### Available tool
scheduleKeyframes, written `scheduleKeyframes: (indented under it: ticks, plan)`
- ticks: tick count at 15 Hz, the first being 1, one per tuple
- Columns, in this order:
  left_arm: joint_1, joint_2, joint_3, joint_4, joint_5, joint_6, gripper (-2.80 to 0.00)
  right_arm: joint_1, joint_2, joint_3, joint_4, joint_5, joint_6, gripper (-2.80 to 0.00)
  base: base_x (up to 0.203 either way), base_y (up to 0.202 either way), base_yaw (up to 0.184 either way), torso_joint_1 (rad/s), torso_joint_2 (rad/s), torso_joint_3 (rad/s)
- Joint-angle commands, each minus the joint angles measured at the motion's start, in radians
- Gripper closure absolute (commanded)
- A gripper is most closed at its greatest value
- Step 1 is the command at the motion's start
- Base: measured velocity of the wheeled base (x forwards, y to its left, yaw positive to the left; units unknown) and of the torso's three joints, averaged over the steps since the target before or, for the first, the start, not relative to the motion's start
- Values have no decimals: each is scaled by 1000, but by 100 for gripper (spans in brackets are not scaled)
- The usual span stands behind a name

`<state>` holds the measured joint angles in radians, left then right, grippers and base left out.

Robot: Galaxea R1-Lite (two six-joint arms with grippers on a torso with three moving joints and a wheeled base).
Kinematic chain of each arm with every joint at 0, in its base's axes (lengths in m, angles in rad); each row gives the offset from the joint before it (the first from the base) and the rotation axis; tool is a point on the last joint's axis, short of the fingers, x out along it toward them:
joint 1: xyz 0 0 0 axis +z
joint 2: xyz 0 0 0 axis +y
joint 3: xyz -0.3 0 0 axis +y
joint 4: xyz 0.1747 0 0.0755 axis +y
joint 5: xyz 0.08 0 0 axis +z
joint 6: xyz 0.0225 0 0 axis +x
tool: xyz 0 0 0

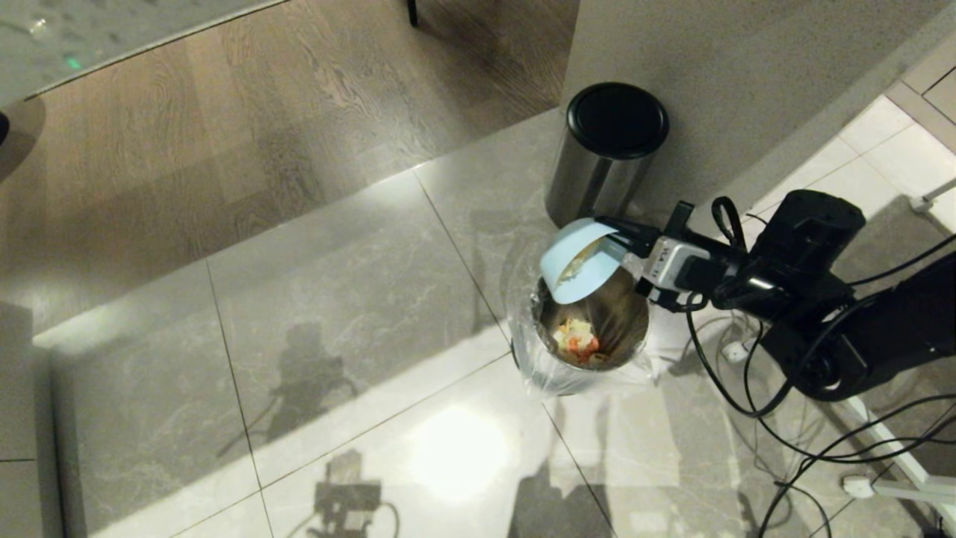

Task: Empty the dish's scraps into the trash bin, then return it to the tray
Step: Pour the leftover food from the bowl into the trash can

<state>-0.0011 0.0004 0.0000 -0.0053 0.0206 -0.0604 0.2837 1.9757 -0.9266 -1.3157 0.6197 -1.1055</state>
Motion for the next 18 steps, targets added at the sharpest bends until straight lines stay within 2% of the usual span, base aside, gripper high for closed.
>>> scheduleKeyframes:
  ticks: [1,6,9,10,15,18]
  plan:
    - [0,1,0,-1,1,-1,0,-18,15,2,-35,15,-4,0,0,0,0,0,0,0]
    - [1,1,0,-1,1,-1,0,-52,24,-27,-98,87,6,0,0,0,0,0,0,0]
    - [0,1,0,-1,1,-1,0,-55,76,-64,-248,179,42,0,0,0,0,0,0,0]
    - [0,1,0,-1,1,-1,0,-58,86,-69,-254,184,65,0,0,0,0,0,0,0]
    - [1,1,0,-1,1,-1,0,-74,89,-72,-254,233,67,0,0,0,0,0,0,0]
    - [1,1,0,-1,1,-1,0,-74,88,-70,-254,235,75,0,0,0,0,0,0,0]
